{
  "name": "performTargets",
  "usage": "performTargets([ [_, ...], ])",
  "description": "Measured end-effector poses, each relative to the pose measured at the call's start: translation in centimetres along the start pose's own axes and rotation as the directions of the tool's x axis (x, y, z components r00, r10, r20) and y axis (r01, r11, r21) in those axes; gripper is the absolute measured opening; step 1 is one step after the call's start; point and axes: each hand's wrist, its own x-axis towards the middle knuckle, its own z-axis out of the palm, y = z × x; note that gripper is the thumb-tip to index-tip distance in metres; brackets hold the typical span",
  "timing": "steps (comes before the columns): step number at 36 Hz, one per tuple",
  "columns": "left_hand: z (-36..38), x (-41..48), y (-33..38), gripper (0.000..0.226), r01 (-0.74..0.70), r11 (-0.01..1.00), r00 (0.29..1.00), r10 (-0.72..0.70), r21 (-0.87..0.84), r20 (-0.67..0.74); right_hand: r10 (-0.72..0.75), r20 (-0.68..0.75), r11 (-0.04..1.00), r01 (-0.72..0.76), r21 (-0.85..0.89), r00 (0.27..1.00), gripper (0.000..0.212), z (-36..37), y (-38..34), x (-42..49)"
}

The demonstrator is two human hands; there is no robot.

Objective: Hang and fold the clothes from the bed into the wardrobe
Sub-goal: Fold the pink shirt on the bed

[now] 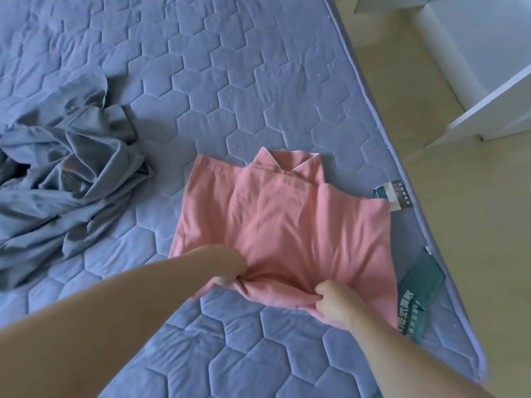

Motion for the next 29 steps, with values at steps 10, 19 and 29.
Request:
performTargets([
  [10, 2.4, -0.4, -2.4, 0.034, 0.016, 0.852, 0.962, -0.156, -0.524, -0.224, 0.091, -0.053, 0.933, -0.067, 0.353, 0.994, 0.02, -0.2, 0.0, -0.3],
  [19, -3.4, 1.9, -7.9, 0.049, 0.167, 0.68, 0.69, -0.598, -0.714, -0.409, 0.202, -0.427, 0.834, 0.073, 0.546, 0.882, 0.052, -6.7, 1.2, 6.3],
  [29, -5.2, 4.7, -10.8, 0.034, 0.129, 0.617, 0.786, -0.541, -0.776, -0.299, 0.198, -0.343, 0.748, 0.085, 0.659, 0.918, 0.036, -7.7, 0.8, 11.7],
])
